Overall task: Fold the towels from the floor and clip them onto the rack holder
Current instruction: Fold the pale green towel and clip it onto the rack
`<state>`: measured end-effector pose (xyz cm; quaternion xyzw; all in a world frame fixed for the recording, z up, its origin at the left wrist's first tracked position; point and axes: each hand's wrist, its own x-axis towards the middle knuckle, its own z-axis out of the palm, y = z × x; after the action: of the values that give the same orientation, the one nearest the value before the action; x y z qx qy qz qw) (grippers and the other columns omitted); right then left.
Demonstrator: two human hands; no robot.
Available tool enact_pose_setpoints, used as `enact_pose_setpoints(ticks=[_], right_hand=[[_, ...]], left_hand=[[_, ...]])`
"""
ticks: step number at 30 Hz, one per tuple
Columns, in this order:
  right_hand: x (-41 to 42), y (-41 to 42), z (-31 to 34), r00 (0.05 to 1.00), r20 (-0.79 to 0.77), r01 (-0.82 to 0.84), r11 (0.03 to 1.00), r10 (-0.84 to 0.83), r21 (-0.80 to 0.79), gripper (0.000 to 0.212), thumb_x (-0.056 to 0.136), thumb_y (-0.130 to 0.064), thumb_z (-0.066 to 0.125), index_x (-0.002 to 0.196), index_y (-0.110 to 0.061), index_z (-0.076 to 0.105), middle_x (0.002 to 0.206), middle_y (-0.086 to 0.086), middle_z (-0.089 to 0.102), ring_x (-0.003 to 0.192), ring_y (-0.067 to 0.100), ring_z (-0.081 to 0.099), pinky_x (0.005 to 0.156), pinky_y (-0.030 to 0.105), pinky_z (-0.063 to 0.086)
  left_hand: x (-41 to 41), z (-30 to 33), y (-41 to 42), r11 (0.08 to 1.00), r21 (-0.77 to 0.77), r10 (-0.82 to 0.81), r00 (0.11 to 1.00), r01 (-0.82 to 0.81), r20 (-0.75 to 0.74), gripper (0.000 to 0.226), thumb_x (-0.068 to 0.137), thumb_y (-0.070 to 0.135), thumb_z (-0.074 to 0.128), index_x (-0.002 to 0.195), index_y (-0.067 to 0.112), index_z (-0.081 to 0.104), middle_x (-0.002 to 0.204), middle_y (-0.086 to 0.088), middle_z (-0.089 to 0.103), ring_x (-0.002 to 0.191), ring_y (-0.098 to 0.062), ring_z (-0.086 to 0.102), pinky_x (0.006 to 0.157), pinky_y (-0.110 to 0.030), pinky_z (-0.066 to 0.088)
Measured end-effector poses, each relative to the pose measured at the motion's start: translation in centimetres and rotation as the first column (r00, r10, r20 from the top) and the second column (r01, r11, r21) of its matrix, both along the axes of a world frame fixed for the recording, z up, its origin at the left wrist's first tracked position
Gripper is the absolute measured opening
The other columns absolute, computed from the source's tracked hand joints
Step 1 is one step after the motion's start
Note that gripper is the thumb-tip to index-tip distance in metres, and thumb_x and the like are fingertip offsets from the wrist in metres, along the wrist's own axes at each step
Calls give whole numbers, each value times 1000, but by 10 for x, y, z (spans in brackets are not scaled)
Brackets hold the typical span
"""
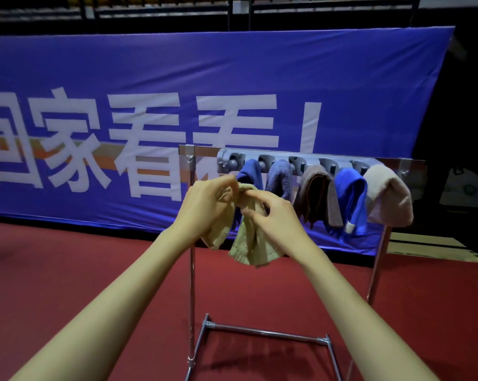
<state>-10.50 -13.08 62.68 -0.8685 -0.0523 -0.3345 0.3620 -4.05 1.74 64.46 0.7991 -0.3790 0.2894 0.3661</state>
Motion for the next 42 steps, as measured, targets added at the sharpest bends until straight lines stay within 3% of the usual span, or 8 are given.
enact_pose_setpoints(ticks=[11, 14, 19, 25, 29, 33, 36, 42], right_hand=[[41, 20, 19, 1000, -2, -29, 990, 29, -140, 33, 85, 9, 46, 101, -6, 71, 115, 9, 64, 107, 19, 58, 89, 8, 36], [51, 20, 26, 1000, 20, -7, 993, 9, -116, 37, 88, 6, 43, 112, -7, 67, 117, 8, 66, 109, 14, 56, 85, -2, 30], [69, 20, 37, 999, -21, -49, 999, 50, 21, 34, 96, -9, 43, 128, -11, 55, 127, -3, 56, 117, 5, 48, 93, 10, 30], [104, 28, 43, 999, -33, -32, 999, 33, 22, 48, 95, -21, 48, 141, -14, 36, 154, 0, 22, 141, 11, 21, 104, 13, 15], [120, 32, 45, 998, -58, 7, 999, -4, 46, 59, 94, -23, 49, 147, -16, 23, 159, -3, 0, 143, 9, 10, 92, 6, 10], [124, 28, 33, 993, -117, 0, 1000, 2, 19, 54, 91, -20, 51, 142, -12, 34, 157, -2, 5, 133, 12, 32, 101, 13, 22], [121, 17, 17, 989, -145, 13, 996, -26, -87, 45, 91, -14, 50, 135, -8, 41, 156, -2, 8, 120, 17, 42, 80, 5, 24], [125, 7, 15, 984, -160, -94, 988, 74, -123, 48, 89, -8, 50, 136, -6, 40, 153, -2, 19, 136, 8, 24, 97, 1, 15]], left_hand=[[45, 4, 19, 1000, 18, 6, 990, -9, 139, 25, 89, 16, 45, 88, 8, 69, 101, -6, 67, 88, -27, 62, 74, -39, 50], [59, 8, 17, 1000, 25, -4, 987, 0, 161, 28, 90, 23, 42, 91, 9, 65, 104, -4, 65, 89, -27, 62, 72, -44, 51], [78, 16, 14, 1000, 23, -2, 986, -2, 164, 37, 88, 26, 37, 106, 10, 64, 118, -5, 61, 99, -30, 61, 76, -47, 53], [98, 21, -1, 997, 33, 55, 976, -64, 213, 41, 82, -2, 51, 121, 11, 56, 133, -2, 50, 104, -26, 59, 74, -46, 54], [107, 22, -13, 984, 30, 161, 949, -176, 270, 50, 80, -2, 56, 127, 14, 52, 137, 0, 49, 108, -25, 59, 71, -39, 53], [117, 3, -15, 958, 98, 233, 928, -271, 292, 58, 76, -8, 54, 128, 17, 51, 139, 2, 47, 108, -26, 58, 65, -38, 43], [123, -16, -19, 953, 136, 230, 940, -270, 254, 60, 77, -12, 46, 130, 16, 51, 140, -1, 47, 112, -30, 55, 70, -39, 40], [140, -19, -16, 999, -17, 51, 987, -49, 153, 49, 81, -3, 47, 118, 28, 54, 124, 3, 59, 102, -27, 58, 70, -47, 52]])
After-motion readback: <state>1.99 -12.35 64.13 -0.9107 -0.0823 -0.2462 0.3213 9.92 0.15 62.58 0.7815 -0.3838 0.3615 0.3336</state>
